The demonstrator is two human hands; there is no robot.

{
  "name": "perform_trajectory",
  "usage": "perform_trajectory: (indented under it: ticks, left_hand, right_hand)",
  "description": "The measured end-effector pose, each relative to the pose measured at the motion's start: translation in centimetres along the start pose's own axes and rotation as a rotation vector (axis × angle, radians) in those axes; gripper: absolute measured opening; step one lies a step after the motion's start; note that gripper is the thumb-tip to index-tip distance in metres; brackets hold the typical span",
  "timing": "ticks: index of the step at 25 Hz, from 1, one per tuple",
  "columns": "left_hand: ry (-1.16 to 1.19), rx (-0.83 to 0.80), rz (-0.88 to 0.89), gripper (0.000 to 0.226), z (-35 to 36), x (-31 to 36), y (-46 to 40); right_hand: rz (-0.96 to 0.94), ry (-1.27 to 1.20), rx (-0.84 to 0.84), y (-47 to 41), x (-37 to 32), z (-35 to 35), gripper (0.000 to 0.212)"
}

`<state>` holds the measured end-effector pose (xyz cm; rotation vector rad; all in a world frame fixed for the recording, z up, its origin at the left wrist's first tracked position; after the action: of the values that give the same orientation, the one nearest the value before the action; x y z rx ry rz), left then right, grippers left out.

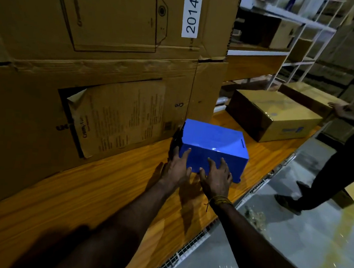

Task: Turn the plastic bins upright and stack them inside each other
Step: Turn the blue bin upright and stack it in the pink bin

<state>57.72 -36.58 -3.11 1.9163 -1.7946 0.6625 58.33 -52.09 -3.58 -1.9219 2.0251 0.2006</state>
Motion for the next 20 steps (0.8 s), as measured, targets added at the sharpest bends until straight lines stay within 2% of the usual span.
perform_trajectory:
  ticks: [5,8,10,15,17,20]
  left_hand:
    - [0.043,0.038,-0.044,0.069,2.1,0.9,-6.6]
    - [0.013,0.038,-0.149,0.07,3.5,0.2,-8.9]
    - [0.035,0.063,-0.195,0.07,3.7,0.1,-9.5]
    - [0.163,0.297,-0.216,0.046,1.9,-1.0,-8.1]
    - [0.159,0.407,-0.232,0.043,0.4,-1.8,-6.1]
    - [0.153,0.563,-0.247,0.046,-2.0,-3.2,-1.7]
  right_hand:
    - [0.18,-0.142,0.099,-7.3,6.9,-1.9,0.061]
    - [0.285,-0.317,0.075,-10.6,10.6,-1.4,0.068]
    - [0.291,-0.44,0.039,-11.6,11.4,-0.8,0.071]
    - [0.402,-0.517,0.1,-10.0,12.2,-0.5,0.068]
    - [0.387,-0.527,0.106,-8.4,11.4,-0.8,0.059]
    - [0.313,-0.596,0.146,-5.2,9.0,-1.6,0.056]
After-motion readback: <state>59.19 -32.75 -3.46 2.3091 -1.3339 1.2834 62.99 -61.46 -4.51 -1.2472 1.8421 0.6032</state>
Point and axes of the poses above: each hand's wrist, its own y-axis away from the middle knuckle, its own z-axis out of the palm, x = y × z, the point moved 8 cm from there along -y, towards the middle knuckle, and after that the axes turned 1 degree about y, right-handed, at the moved point
